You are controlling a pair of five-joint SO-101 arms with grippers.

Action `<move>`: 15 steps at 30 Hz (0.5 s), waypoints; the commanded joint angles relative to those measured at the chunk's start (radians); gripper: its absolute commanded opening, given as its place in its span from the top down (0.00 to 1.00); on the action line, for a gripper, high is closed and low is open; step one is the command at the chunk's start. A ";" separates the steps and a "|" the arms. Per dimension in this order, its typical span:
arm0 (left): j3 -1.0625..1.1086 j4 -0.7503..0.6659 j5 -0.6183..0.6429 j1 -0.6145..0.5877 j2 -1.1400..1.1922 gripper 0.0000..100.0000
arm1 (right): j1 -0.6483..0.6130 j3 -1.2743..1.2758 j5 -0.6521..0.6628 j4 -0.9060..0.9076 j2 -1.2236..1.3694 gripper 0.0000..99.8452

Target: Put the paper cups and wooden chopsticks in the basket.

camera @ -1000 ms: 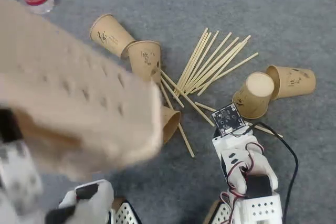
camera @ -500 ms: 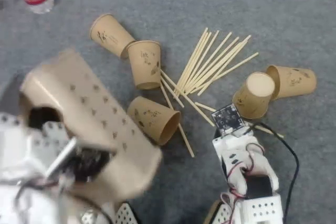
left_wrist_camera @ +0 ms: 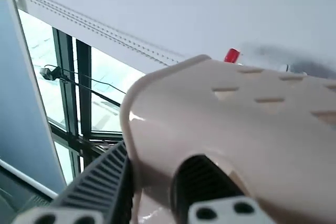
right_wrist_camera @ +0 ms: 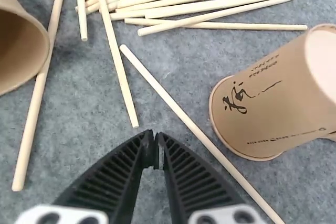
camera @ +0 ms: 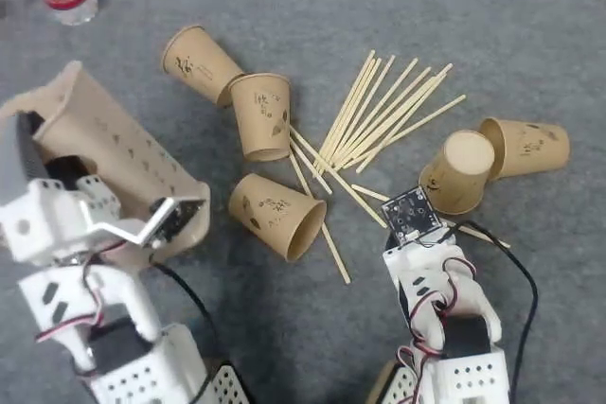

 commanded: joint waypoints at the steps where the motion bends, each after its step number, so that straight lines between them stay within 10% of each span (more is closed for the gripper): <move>1: -0.001 -0.351 -0.015 -0.009 0.198 0.99 | -0.004 0.018 0.012 0.005 -0.012 0.99; 9: 0.260 -1.016 -0.017 -0.003 0.494 0.99 | -0.004 0.018 0.012 0.007 -0.012 0.99; 15: 0.278 -1.068 -0.017 0.020 0.512 0.99 | -0.005 0.018 0.012 0.005 -0.012 0.99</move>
